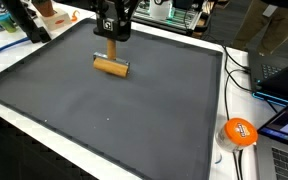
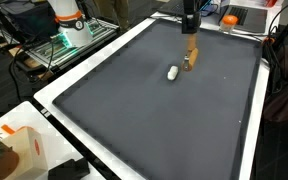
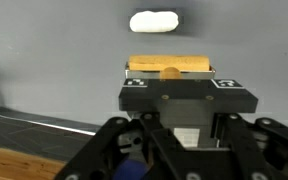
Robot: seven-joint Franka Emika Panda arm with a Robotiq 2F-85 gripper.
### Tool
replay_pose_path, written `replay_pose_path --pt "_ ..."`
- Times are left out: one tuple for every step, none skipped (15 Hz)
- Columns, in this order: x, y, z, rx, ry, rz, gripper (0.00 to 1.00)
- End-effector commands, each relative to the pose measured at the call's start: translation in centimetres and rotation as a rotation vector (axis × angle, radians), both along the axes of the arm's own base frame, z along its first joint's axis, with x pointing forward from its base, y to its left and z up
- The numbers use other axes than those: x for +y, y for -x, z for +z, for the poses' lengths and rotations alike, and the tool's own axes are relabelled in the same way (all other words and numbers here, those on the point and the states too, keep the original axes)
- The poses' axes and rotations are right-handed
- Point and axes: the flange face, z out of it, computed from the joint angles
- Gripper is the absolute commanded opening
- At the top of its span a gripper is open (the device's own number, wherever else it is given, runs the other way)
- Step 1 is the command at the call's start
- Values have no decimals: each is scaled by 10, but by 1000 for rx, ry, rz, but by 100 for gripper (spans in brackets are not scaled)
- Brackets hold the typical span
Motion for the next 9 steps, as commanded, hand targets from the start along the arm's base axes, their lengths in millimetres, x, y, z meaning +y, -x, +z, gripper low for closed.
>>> replay_pose_path --pt "1 -8 -1 6 -3 -9 22" --pt "1 -12 -1 9 -3 -10 22" --pt "2 -15 -3 12 -4 -11 22" --pt "3 -18 -4 18 -3 -7 22" --pt "5 -22 -5 27 3 -2 22" --pt "6 -25 -5 41 13 2 22" --pt "7 -28 -5 52 21 0 22" --pt "9 -32 -4 67 23 5 22" --pt "11 -35 -4 73 25 3 22"
